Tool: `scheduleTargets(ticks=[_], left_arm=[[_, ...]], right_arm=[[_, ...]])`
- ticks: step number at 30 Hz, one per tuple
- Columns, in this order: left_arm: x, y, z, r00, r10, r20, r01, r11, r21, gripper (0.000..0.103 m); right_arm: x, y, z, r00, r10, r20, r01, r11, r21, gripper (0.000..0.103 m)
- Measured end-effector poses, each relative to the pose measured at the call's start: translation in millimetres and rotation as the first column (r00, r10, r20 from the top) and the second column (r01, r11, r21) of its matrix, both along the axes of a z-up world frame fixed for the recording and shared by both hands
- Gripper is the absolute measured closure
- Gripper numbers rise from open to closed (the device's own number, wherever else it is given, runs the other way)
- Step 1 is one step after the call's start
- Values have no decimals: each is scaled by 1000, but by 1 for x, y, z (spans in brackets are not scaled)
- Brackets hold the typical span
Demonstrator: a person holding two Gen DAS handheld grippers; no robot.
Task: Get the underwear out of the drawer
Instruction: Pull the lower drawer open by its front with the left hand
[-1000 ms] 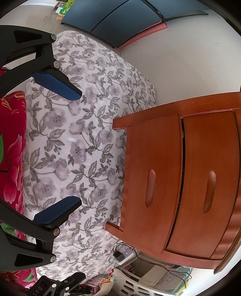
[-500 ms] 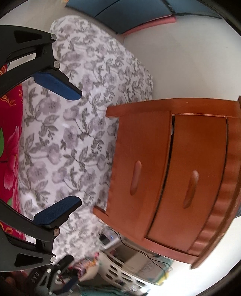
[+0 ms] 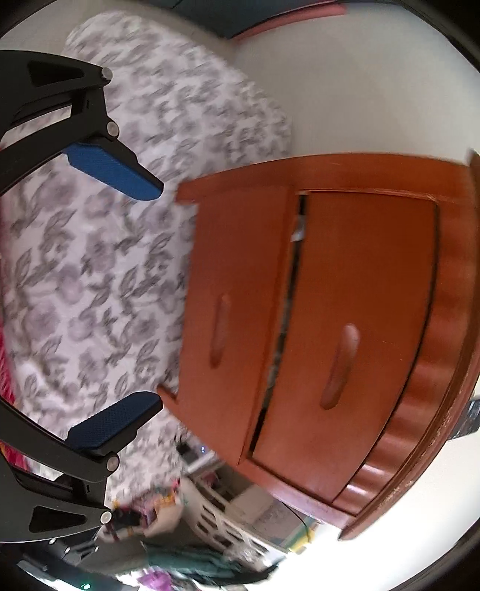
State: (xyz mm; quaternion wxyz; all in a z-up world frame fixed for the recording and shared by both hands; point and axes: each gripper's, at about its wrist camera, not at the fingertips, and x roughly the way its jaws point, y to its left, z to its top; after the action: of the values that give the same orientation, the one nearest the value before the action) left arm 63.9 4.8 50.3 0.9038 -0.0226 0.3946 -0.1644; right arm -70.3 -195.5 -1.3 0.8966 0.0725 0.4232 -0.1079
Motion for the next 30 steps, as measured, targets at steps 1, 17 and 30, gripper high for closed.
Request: scheduleTargets(ticks=[1, 17, 30], left_arm=[[7, -5, 5, 1000, -11, 17, 11, 999, 31, 0], [105, -77, 16, 952, -304, -31, 301, 913, 275, 0], [139, -116, -12, 849, -504, -157, 517, 735, 439, 0]], right_arm=[[2, -1, -2, 1000, -2, -11, 2, 1000, 7, 0], [13, -8, -20, 996, 29, -88, -20, 995, 99, 0], [15, -22, -35, 991, 11, -132, 19, 975, 224, 0]])
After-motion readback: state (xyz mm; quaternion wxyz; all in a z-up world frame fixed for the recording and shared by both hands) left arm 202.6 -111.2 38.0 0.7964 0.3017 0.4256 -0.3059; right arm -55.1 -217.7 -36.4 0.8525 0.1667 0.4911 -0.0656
